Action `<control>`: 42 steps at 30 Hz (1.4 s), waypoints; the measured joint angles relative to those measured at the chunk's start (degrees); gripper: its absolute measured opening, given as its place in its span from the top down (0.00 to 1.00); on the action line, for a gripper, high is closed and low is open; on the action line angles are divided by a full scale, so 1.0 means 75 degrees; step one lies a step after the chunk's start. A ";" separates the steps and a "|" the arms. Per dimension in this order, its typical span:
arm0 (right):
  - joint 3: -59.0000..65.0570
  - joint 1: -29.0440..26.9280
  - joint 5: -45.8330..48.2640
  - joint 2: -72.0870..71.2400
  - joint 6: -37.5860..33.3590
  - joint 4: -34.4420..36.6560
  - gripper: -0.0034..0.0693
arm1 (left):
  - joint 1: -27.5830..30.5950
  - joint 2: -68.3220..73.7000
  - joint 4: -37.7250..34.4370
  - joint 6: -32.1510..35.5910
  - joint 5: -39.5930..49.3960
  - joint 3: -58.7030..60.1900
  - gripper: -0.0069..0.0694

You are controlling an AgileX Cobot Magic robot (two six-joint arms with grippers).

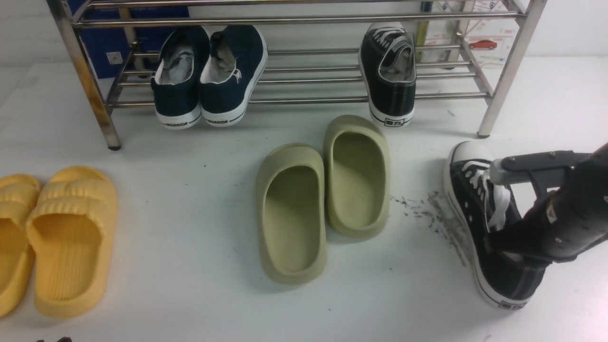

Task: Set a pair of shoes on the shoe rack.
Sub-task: Use the right arm to grab the shoe closest to it, then use the right arm to put a shoe into the shoe rack

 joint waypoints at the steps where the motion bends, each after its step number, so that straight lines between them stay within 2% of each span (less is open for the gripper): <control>1: 0.0009 0.0009 -0.0020 -0.0078 -0.0107 0.0018 0.93 | 0.0000 0.0000 0.0000 0.0000 0.0000 0.0000 0.60; 7: -0.0466 0.0009 0.0099 -0.0481 -0.0982 0.0020 0.93 | 0.0000 0.0000 0.0000 0.0000 0.0000 0.0000 0.60; 17: -0.1683 0.0009 0.1194 -0.0481 -0.0977 0.0027 0.93 | 0.0000 0.0000 0.0000 0.0000 0.0000 0.0000 0.60; 25: -0.1997 -0.0055 0.2090 -0.0481 -0.0968 0.0089 0.93 | 0.0000 0.0000 0.0000 0.0000 0.0000 0.0000 0.60; 28: -0.1997 -0.0227 0.2002 -0.0473 -0.0981 0.0231 0.93 | 0.0000 0.0000 0.0000 0.0000 0.0000 0.0000 0.60; 34: -0.2142 -0.1024 0.1086 -0.0281 -0.1253 0.0966 0.93 | 0.0000 0.0000 0.0000 0.0000 0.0000 0.0000 0.60; 42: -0.3011 -0.1093 0.0732 0.0542 -0.1725 0.1539 0.93 | 0.0000 0.0000 0.0000 0.0000 0.0000 0.0000 0.60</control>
